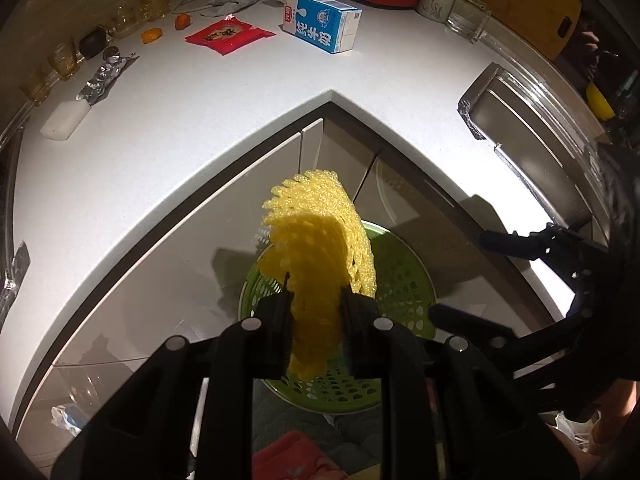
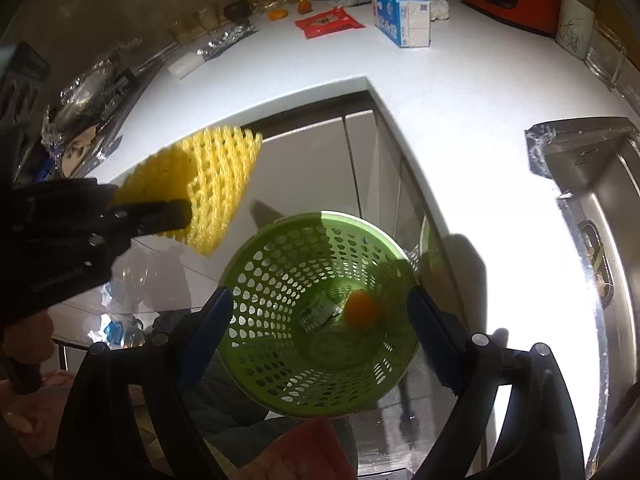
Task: Collect trash
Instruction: 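Drop the orange net into the green basket with the right gripper while the left gripper drops the yellow net, then grasp the blue-white milk carton with the right gripper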
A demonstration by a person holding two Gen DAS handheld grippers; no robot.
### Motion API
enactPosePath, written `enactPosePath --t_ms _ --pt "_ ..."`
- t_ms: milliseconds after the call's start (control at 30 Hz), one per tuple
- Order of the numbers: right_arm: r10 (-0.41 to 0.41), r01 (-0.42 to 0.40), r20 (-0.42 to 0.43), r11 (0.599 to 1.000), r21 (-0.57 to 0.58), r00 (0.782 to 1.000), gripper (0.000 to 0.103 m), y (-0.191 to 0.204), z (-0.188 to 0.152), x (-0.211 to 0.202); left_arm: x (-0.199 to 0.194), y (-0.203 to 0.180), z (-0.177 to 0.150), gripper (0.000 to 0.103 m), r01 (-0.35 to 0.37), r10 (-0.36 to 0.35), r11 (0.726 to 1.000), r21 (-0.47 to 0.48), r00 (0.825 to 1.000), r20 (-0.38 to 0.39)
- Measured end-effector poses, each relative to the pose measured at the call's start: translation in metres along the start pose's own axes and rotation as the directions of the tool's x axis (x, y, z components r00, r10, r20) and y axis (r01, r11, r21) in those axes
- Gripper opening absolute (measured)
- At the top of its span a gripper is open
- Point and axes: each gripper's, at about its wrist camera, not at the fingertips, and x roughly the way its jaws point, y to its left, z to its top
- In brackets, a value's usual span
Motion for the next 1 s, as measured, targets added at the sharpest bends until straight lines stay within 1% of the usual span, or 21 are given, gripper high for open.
enactPosePath --t_ms 100,167,233,267,300,333,400,500,600,667,767,833,1000 --pt "-0.012 0.012 0.036 1.000 0.000 0.999 0.092 -0.001 0.005 -0.017 0.003 -0.001 0.000 0.020 0.012 -0.012 1.000 0.007 1.000 -0.008" --pt "-0.035 0.035 0.062 0.999 0.002 0.997 0.093 -0.002 0.008 -0.031 0.006 -0.004 -0.001 0.021 0.036 -0.036 0.999 0.017 0.999 -0.023" --pt "-0.043 0.043 0.089 0.999 0.000 0.995 0.095 -0.002 0.013 -0.042 0.007 -0.006 -0.002 0.035 0.042 -0.041 0.999 0.028 0.999 -0.031" --pt "-0.047 0.047 0.099 0.999 0.001 0.994 0.095 -0.003 0.015 -0.047 0.007 -0.007 -0.003 0.050 0.042 -0.041 0.999 0.031 0.999 -0.030" --pt "-0.050 0.050 0.110 0.999 0.001 0.993 0.095 -0.004 0.017 -0.051 0.007 -0.008 -0.003 0.063 0.042 -0.041 0.999 0.034 0.999 -0.024" --pt "-0.052 0.052 0.118 0.999 0.003 0.992 0.096 -0.006 0.018 -0.055 0.005 -0.010 -0.003 0.066 0.042 -0.041 0.999 0.035 0.999 -0.016" --pt "-0.058 0.057 0.130 0.998 0.011 0.990 0.096 -0.009 0.022 -0.059 0.001 -0.012 -0.003 0.078 0.040 -0.040 0.998 0.044 0.999 -0.001" --pt "-0.064 0.061 0.135 0.998 0.025 0.989 0.096 -0.012 0.023 -0.060 -0.003 -0.013 0.000 0.083 0.029 -0.030 0.998 0.051 0.999 0.013" --pt "-0.065 0.061 0.135 0.998 0.035 0.989 0.096 -0.016 0.025 -0.060 -0.006 -0.012 0.004 0.084 0.024 -0.025 0.999 0.045 1.000 0.019" --pt "-0.066 0.061 0.138 0.997 0.036 0.988 0.096 -0.017 0.025 -0.061 -0.009 -0.010 0.006 0.089 0.019 -0.020 0.999 0.038 0.999 0.027" --pt "-0.068 0.063 0.146 0.997 0.037 0.987 0.096 -0.018 0.028 -0.062 -0.014 -0.006 0.009 0.090 0.008 -0.010 1.000 0.024 0.999 0.044" --pt "-0.070 0.065 0.154 0.997 0.041 0.986 0.101 -0.017 0.030 -0.064 -0.019 -0.002 0.013 0.090 -0.001 0.000 1.000 0.013 0.999 0.055" --pt "-0.079 0.073 0.172 0.997 0.041 0.982 0.101 -0.018 0.040 -0.065 -0.033 0.011 0.023 0.093 -0.023 0.024 1.000 -0.021 0.995 0.093"
